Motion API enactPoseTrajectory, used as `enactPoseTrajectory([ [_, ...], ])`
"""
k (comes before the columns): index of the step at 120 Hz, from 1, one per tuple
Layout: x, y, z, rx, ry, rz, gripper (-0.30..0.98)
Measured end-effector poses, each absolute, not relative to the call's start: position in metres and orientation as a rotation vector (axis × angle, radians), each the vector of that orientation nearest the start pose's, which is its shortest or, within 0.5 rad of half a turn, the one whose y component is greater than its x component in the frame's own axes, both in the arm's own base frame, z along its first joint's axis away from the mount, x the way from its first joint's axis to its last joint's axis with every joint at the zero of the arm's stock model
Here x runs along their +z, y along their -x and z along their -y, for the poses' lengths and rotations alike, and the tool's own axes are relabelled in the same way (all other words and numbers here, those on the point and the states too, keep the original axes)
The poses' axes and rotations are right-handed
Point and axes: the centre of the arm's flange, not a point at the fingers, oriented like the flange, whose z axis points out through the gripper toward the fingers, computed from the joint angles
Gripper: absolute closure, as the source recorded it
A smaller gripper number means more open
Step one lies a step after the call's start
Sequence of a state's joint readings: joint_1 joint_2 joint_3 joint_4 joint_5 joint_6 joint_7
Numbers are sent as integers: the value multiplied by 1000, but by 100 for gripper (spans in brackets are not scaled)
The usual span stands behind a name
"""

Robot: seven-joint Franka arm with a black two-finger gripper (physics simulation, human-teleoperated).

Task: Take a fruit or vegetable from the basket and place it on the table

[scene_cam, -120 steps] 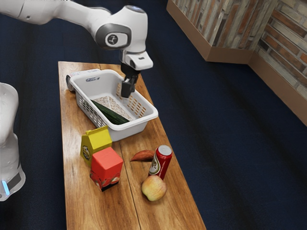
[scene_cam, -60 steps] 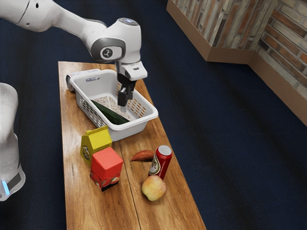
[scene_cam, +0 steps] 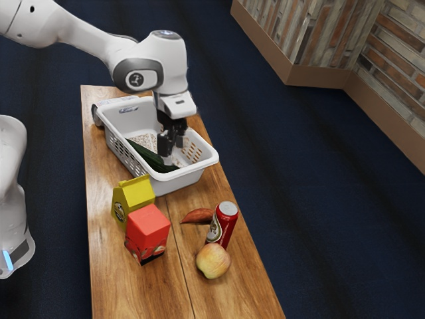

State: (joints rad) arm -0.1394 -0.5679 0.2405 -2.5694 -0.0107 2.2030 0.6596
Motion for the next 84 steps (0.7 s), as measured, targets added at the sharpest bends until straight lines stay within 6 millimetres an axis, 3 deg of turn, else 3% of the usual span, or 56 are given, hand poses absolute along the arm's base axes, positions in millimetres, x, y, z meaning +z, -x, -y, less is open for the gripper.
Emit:
enactPoseTrajectory([
  [28, 460, -371, -55, -344, 3062, -884, 0],
  [84, 430, -380, -70, -248, 3077, -856, 0],
])
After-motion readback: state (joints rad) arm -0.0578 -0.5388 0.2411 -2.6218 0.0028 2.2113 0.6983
